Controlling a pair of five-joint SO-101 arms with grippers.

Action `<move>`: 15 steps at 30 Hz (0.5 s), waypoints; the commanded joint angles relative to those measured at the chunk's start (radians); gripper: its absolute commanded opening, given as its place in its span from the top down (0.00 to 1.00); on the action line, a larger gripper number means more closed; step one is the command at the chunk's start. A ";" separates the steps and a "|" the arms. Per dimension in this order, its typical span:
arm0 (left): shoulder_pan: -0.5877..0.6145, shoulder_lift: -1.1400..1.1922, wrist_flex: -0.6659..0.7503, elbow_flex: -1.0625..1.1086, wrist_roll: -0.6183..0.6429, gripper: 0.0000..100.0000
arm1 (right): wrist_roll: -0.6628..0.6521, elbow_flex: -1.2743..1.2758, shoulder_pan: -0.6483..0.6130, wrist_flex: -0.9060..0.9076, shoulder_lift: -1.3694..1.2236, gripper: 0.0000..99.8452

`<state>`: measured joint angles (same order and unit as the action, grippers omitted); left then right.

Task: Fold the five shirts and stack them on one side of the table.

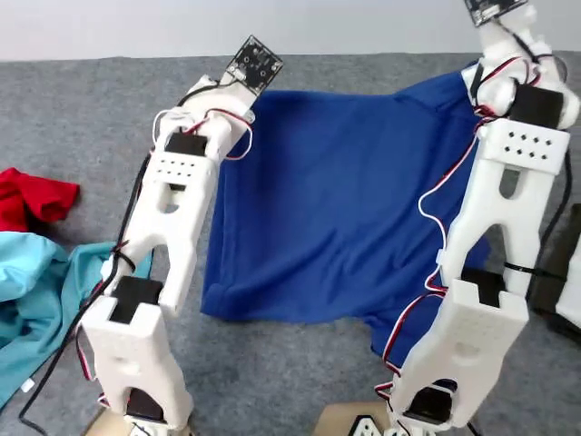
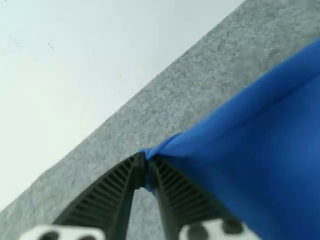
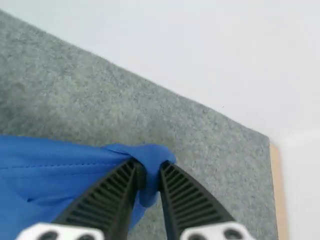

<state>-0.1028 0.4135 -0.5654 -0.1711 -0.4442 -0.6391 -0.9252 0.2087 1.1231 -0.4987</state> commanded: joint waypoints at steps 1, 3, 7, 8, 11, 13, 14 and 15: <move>0.011 0.031 -0.066 -0.153 -0.008 1.00 | 0.002 -0.017 0.002 -0.048 0.002 0.99; 0.011 0.074 -0.106 -0.231 -0.008 1.00 | 0.002 -0.018 0.002 -0.061 -0.004 0.99; 0.008 0.153 -0.229 -0.386 -0.008 1.00 | 0.002 -0.018 0.002 -0.067 -0.012 0.99; 0.006 0.170 -0.272 -0.424 -0.008 1.00 | 0.002 -0.017 0.002 -0.058 -0.012 0.99; 0.005 0.212 -0.423 -0.530 -0.008 1.00 | 0.000 -0.017 0.002 0.033 -0.008 0.99; 0.003 0.232 -0.531 -0.588 -0.008 1.00 | -0.011 -0.018 0.002 0.122 -0.005 0.99; 0.003 0.239 -0.583 -0.611 -0.009 1.00 | -0.028 -0.018 0.002 0.163 -0.004 0.99; 0.003 0.247 -0.634 -0.631 -0.012 1.00 | -0.040 -0.018 0.004 0.203 -0.004 0.99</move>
<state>-0.1028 0.6667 -1.0610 -0.7081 -0.4488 -0.6483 -0.9252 0.2087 1.2336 -0.5217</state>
